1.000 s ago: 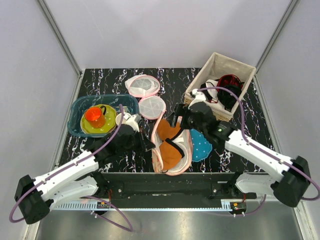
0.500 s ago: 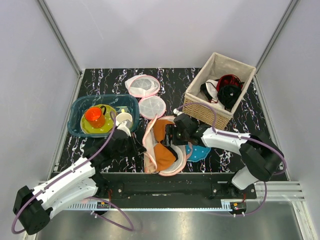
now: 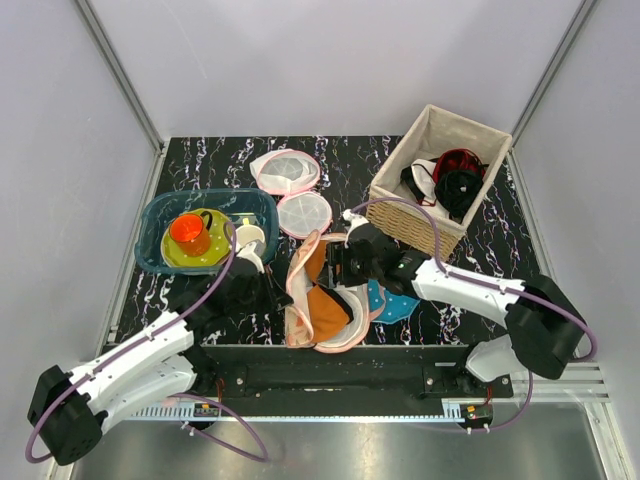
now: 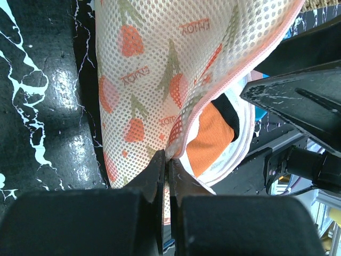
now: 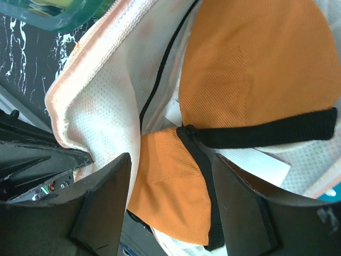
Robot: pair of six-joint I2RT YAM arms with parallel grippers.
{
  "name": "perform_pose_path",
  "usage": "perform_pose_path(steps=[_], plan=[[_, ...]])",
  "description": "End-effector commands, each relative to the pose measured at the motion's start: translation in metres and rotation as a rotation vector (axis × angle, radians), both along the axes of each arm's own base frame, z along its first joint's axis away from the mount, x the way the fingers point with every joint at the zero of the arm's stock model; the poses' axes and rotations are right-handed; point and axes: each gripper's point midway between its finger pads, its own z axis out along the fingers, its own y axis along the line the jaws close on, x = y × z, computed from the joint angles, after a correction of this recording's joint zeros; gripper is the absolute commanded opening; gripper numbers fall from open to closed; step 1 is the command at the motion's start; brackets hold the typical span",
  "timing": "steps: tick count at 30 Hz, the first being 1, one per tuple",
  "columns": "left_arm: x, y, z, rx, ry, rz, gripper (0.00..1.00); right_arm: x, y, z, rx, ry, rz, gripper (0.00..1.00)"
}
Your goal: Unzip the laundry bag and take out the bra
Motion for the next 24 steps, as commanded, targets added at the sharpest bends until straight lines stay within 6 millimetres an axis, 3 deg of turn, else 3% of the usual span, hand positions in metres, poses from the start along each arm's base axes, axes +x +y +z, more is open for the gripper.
perform_pose_path(steps=[1, 6, 10, 11, 13, 14, 16, 17, 18, 20, 21, 23, 24], plan=[[0.011, -0.004, 0.023, -0.051, -0.064, 0.018, 0.00, 0.006, 0.025, 0.002, 0.036, -0.008, 0.030, 0.69], [0.010, -0.001, 0.024, -0.060, -0.070, 0.031, 0.00, 0.006, 0.040, -0.027, 0.005, 0.032, 0.048, 0.70], [0.009, 0.000, 0.024, -0.061, -0.068, 0.034, 0.00, 0.015, 0.049, -0.028, 0.018, 0.014, 0.046, 0.61], [0.009, 0.000, 0.024, -0.062, -0.069, 0.034, 0.00, 0.017, 0.048, -0.027, 0.012, 0.006, 0.037, 0.33], [0.010, 0.000, 0.026, -0.063, -0.071, 0.036, 0.00, 0.018, 0.046, -0.018, 0.022, -0.017, 0.028, 0.04], [0.010, 0.000, 0.025, -0.062, -0.069, 0.036, 0.00, 0.019, 0.043, -0.015, 0.016, -0.026, 0.019, 0.00], [0.009, 0.000, 0.025, -0.057, -0.065, 0.034, 0.00, 0.020, 0.040, 0.008, 0.050, -0.072, 0.013, 0.00], [0.009, 0.000, 0.025, -0.058, -0.064, 0.035, 0.00, 0.018, 0.029, 0.007, 0.009, -0.067, -0.007, 0.00], [0.010, 0.000, 0.025, -0.056, -0.063, 0.035, 0.00, 0.019, 0.025, 0.027, 0.027, -0.101, -0.018, 0.00], [0.011, 0.001, 0.025, -0.052, -0.067, 0.042, 0.00, 0.022, 0.010, 0.042, -0.003, -0.145, -0.057, 0.00], [0.011, 0.002, 0.024, -0.051, -0.062, 0.041, 0.00, 0.022, 0.005, 0.064, 0.026, -0.188, -0.067, 0.00], [0.010, 0.002, 0.022, -0.043, -0.055, 0.040, 0.00, 0.024, -0.007, 0.082, 0.012, -0.236, -0.095, 0.00], [0.010, 0.003, 0.022, -0.038, -0.052, 0.040, 0.00, 0.024, -0.012, 0.106, 0.042, -0.282, -0.104, 0.00]])
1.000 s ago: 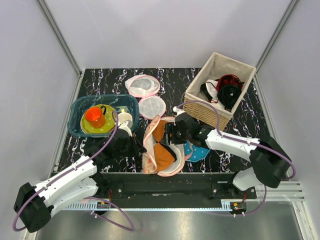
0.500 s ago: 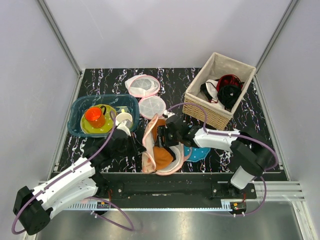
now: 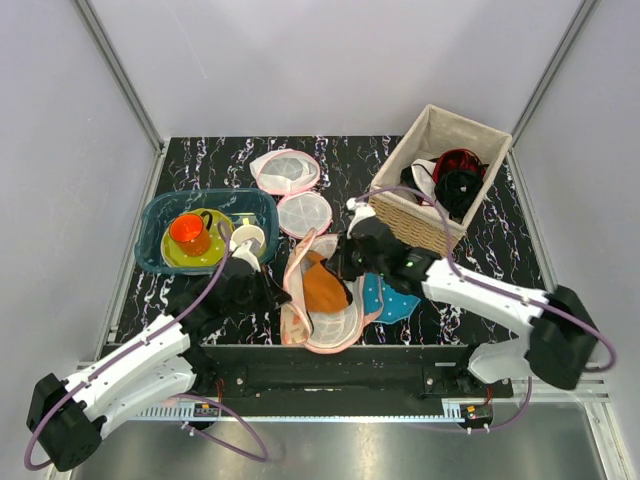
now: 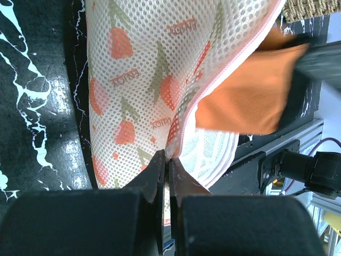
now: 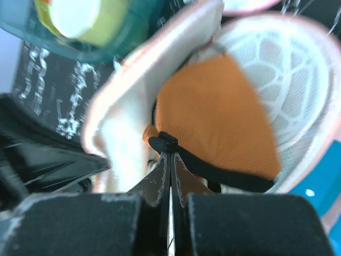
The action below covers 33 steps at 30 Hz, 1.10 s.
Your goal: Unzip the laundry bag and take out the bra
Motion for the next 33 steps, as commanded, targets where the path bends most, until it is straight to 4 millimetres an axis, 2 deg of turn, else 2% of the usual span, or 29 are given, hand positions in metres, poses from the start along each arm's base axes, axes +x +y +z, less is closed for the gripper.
perform_pose_path(steps=[1, 2, 3, 5, 6, 8, 9, 15, 16, 18, 19, 22, 23, 25, 26, 28, 29, 31, 32, 33], plan=[[0.008, 0.001, 0.011, -0.007, -0.018, 0.024, 0.00, 0.014, -0.023, 0.089, 0.053, -0.215, -0.080, 0.00], [0.007, 0.001, 0.009, -0.001, -0.015, 0.021, 0.00, 0.018, -0.033, 0.097, 0.029, -0.248, -0.112, 0.00], [0.007, 0.002, 0.008, 0.005, -0.010, 0.022, 0.00, 0.021, -0.039, 0.122, 0.053, -0.295, -0.143, 0.00], [0.007, 0.003, 0.008, 0.008, -0.010, 0.027, 0.00, 0.032, -0.060, 0.140, 0.008, -0.353, -0.230, 0.00], [0.008, 0.003, 0.009, 0.004, -0.012, 0.028, 0.00, 0.038, -0.069, 0.166, 0.040, -0.397, -0.270, 0.00], [0.009, 0.003, 0.011, -0.002, -0.020, 0.032, 0.00, 0.047, -0.083, 0.191, 0.054, -0.458, -0.325, 0.00], [0.010, 0.002, 0.011, -0.002, -0.020, 0.034, 0.00, 0.056, -0.096, 0.211, 0.072, -0.493, -0.370, 0.00], [0.011, -0.002, 0.015, -0.006, -0.015, 0.022, 0.00, 0.095, -0.147, 0.269, 0.081, -0.601, -0.500, 0.00], [0.011, -0.002, 0.016, -0.007, -0.017, 0.021, 0.00, 0.104, -0.164, 0.275, 0.060, -0.618, -0.550, 0.00], [0.013, -0.002, 0.021, -0.009, -0.030, 0.020, 0.00, 0.117, -0.182, 0.290, 0.036, -0.652, -0.597, 0.00], [0.014, -0.002, 0.021, -0.003, -0.032, 0.023, 0.00, 0.126, -0.200, 0.293, 0.017, -0.661, -0.644, 0.00], [0.018, 0.000, 0.026, 0.022, -0.038, 0.030, 0.00, 0.147, -0.221, 0.298, 0.021, -0.656, -0.678, 0.00], [0.019, 0.000, 0.032, 0.024, -0.050, 0.025, 0.00, 0.157, -0.244, 0.298, 0.011, -0.652, -0.732, 0.00], [0.023, -0.002, 0.038, 0.027, -0.066, 0.022, 0.00, 0.174, -0.254, 0.288, 0.011, -0.617, -0.741, 0.00], [0.025, -0.003, 0.044, 0.025, -0.079, 0.019, 0.00, 0.186, -0.268, 0.276, -0.011, -0.592, -0.772, 0.00], [0.029, -0.004, 0.050, 0.029, -0.091, 0.021, 0.00, 0.197, -0.275, 0.259, -0.017, -0.547, -0.769, 0.00], [0.033, -0.006, 0.055, 0.036, -0.097, 0.016, 0.00, 0.207, -0.286, 0.243, -0.038, -0.513, -0.790, 0.00], [0.037, -0.009, 0.060, 0.046, -0.105, 0.008, 0.00, 0.217, -0.296, 0.230, -0.068, -0.489, -0.812, 0.00], [0.039, -0.010, 0.066, 0.053, -0.120, -0.002, 0.00, 0.229, -0.302, 0.214, -0.091, -0.454, -0.827, 0.00], [0.041, -0.011, 0.067, 0.066, -0.121, -0.007, 0.00, 0.235, -0.314, 0.207, -0.103, -0.431, -0.849, 0.13]])
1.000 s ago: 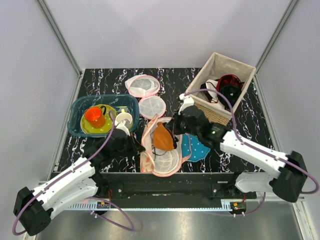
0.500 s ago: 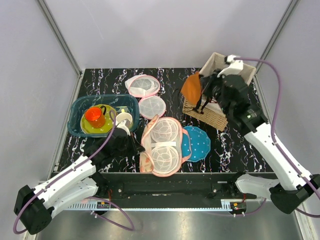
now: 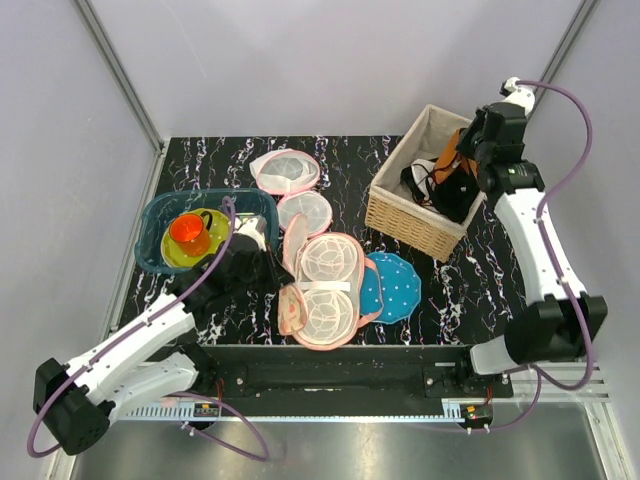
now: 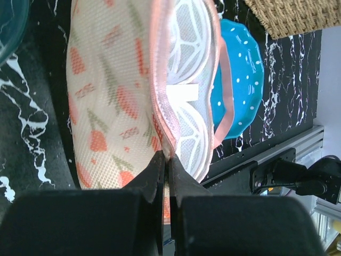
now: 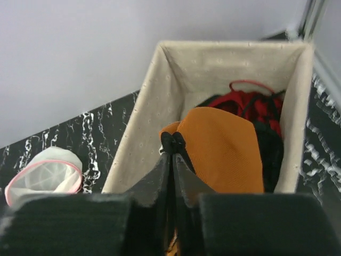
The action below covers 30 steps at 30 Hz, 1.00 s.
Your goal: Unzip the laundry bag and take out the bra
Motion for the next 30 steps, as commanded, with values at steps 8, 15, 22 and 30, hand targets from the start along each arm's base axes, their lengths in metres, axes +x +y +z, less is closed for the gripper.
perform_pose_path(steps=[8, 15, 22, 30], plan=[[0.056, 0.001, 0.085, 0.118, -0.241, 0.003, 0.00, 0.002, -0.008, -0.015, 0.102, 0.080, 0.062, 0.98], [0.104, -0.005, 0.109, 0.198, -0.279, -0.026, 0.00, -0.056, 0.002, 0.008, 0.108, 0.034, 0.127, 1.00], [0.135, 0.001, 0.147, 0.215, -0.350, 0.009, 0.00, -0.099, -0.004, 0.006, 0.046, 0.053, 0.119, 1.00], [0.145, 0.011, 0.120, 0.274, -0.303, 0.047, 0.00, -0.109, 0.013, -0.023, 0.113, 0.121, 0.192, 1.00]])
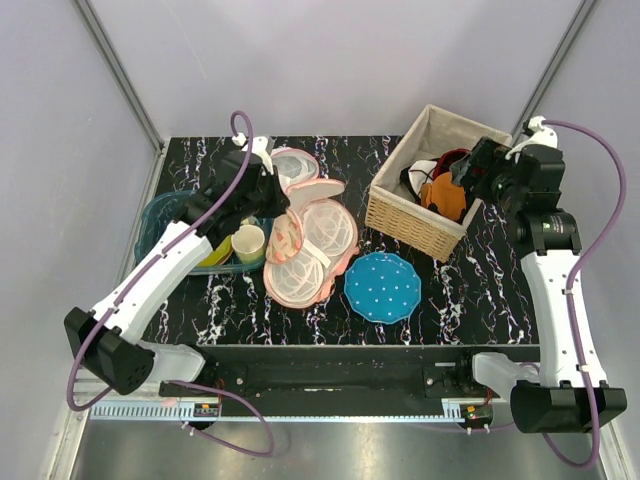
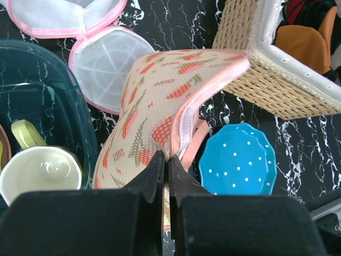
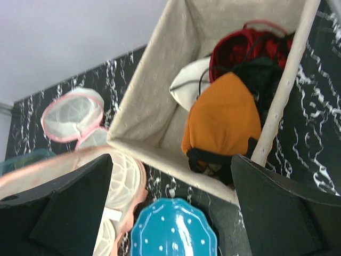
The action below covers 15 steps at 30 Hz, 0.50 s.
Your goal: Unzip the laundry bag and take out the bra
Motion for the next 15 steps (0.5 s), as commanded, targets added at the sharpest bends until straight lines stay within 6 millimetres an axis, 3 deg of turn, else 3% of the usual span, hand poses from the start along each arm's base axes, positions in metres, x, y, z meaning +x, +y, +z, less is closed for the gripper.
perform_pose_path(steps=[1, 4, 5, 6, 7, 9, 12, 15], plan=[[0.013, 0.007, -0.003, 0.047, -0.033, 0.041, 0.00, -0.008, 0.016, -0.027, 0.042, 0.075, 0.079, 1.00], [0.007, -0.007, -0.010, 0.046, -0.030, -0.036, 0.00, -0.012, 0.018, -0.040, 0.048, 0.106, 0.084, 1.00], [0.001, -0.017, -0.013, 0.028, -0.016, -0.085, 0.04, -0.013, 0.018, -0.042, 0.048, 0.110, 0.083, 1.00], [-0.004, -0.024, -0.018, 0.015, 0.002, -0.118, 0.56, -0.014, 0.019, -0.044, 0.052, 0.112, 0.087, 1.00], [-0.007, -0.027, -0.022, 0.009, 0.016, -0.136, 0.74, -0.016, 0.019, -0.044, 0.057, 0.111, 0.086, 1.00], [-0.012, -0.024, -0.032, 0.030, 0.048, -0.134, 0.92, -0.019, 0.022, -0.045, 0.064, 0.119, 0.103, 1.00], [-0.020, -0.009, -0.026, 0.067, 0.052, -0.105, 0.95, -0.024, 0.021, -0.045, 0.056, 0.129, 0.104, 1.00], [-0.034, -0.003, 0.004, 0.016, -0.007, -0.109, 0.96, -0.029, 0.011, -0.046, 0.025, 0.154, 0.054, 1.00]])
